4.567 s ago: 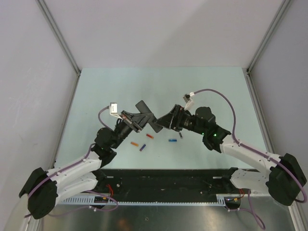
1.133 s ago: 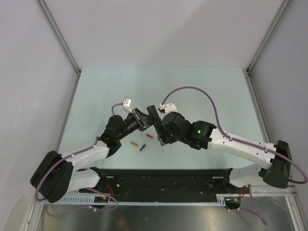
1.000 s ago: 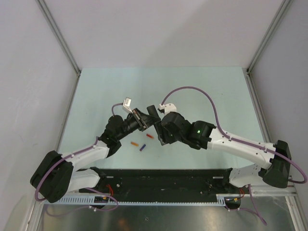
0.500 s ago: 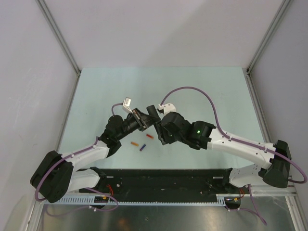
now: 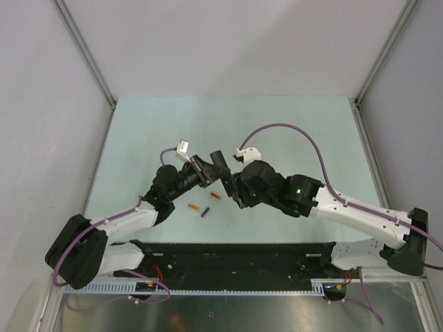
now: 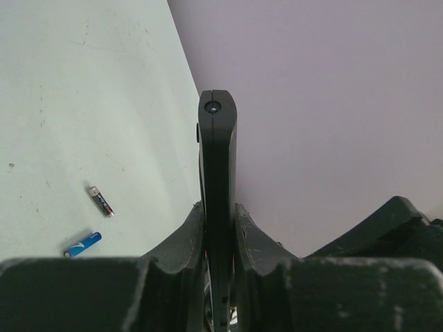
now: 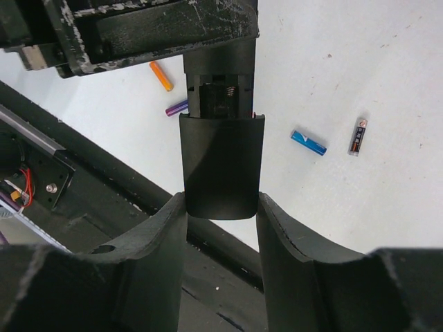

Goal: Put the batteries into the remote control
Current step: Remove the battery cover from the remote control, then place the battery cover at the center of the board, then adjust the battery at the center of the board.

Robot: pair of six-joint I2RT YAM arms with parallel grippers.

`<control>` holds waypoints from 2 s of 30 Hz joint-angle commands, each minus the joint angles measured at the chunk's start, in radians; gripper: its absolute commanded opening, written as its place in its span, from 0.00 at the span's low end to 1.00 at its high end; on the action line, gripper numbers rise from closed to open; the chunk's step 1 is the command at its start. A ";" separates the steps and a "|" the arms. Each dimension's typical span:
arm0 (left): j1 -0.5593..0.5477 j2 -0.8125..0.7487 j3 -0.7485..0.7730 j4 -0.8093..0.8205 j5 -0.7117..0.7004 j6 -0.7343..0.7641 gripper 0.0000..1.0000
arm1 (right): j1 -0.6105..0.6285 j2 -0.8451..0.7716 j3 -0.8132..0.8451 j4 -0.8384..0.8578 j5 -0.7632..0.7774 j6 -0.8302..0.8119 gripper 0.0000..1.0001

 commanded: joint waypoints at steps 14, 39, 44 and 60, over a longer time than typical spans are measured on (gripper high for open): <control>0.100 -0.185 -0.125 0.033 0.078 -0.030 0.00 | -0.407 -0.060 -0.194 -0.054 0.016 -0.037 0.34; 0.103 -0.433 -0.320 0.031 0.179 -0.098 0.00 | -0.697 0.437 -0.193 0.176 -0.072 -0.186 0.43; 0.104 -0.443 -0.323 0.030 0.173 -0.098 0.00 | -0.700 0.428 -0.191 0.169 -0.069 -0.176 0.61; 0.104 -0.542 -0.386 0.011 0.081 -0.102 0.00 | -0.271 0.233 -0.191 0.192 0.123 0.194 0.74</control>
